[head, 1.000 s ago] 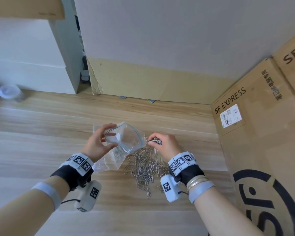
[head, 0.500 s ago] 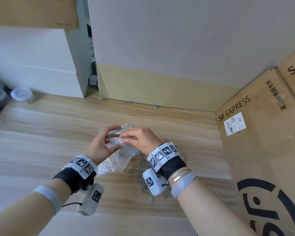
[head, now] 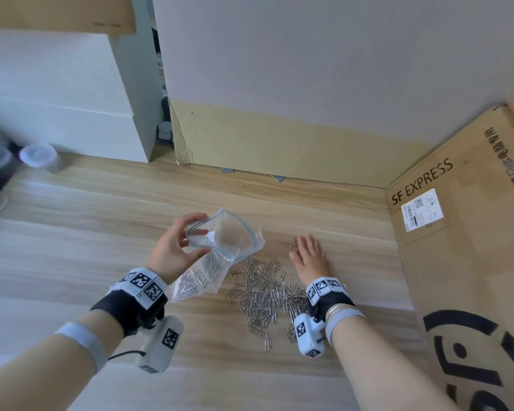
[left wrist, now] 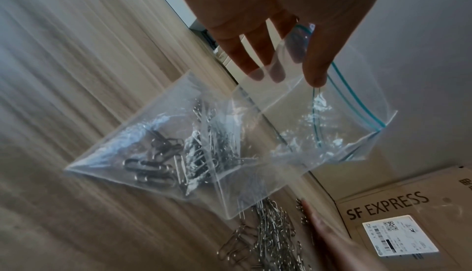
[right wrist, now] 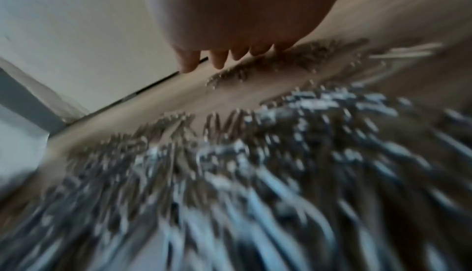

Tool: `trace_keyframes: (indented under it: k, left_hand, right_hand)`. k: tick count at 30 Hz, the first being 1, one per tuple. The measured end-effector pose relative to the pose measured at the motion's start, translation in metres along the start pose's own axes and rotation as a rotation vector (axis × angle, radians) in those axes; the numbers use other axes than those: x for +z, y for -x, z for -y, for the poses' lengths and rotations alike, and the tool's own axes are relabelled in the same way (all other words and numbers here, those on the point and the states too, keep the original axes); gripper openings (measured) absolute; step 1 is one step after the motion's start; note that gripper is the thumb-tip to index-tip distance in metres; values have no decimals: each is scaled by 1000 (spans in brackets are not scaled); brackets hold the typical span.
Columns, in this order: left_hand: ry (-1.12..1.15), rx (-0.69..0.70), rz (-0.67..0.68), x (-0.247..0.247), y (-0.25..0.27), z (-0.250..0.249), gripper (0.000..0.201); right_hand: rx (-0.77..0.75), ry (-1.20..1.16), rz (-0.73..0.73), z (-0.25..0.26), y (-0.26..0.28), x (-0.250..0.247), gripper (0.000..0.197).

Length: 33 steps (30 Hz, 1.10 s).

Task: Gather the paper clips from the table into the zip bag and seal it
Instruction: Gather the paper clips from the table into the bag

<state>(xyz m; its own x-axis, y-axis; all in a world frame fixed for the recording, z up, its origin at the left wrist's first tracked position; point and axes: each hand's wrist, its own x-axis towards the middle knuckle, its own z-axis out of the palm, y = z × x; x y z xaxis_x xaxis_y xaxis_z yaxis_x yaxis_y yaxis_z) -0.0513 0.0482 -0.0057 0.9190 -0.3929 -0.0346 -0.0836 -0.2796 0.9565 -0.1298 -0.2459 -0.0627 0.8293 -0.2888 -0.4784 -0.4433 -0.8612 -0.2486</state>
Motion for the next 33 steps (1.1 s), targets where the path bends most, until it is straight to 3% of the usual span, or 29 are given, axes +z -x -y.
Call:
trace_keyframes:
  k: [5,7,9,11,14,17,24,29,33]
  left_hand:
    - [3,-5,2,4,-2,0,64]
    - [5,-9,8,5,-2,-1,64]
    - [3,-11,19,5,-3,-1,64]
    - [2,-9,28,5,-2,-2,63]
    - [7,-6,25,6,-1,-1,63]
    - [29,-5,21,7,0,1,62]
    - [33,14,30,6,3,2,66]
    - [27,19,36,3,5,3,64]
    - [28,9,30,1,6,6,61]
  right_hand:
    - [-216,-74,44,24,27,21,56]
    - [-235,-155,-1,26,34,23,52]
    - [-155,-101,-89,16,36,19,52]
    - [25,-50,-136,-4,37,12,55]
    - [241,-47,-81,-28,41,11,60]
    - [226,-69,-68,-24,50,26,60]
    - [21,-228,-144,28,57,44,56]
    - [220,-127,-168,3,71,39,60]
    - [218,-121,-145,14,82,58,64]
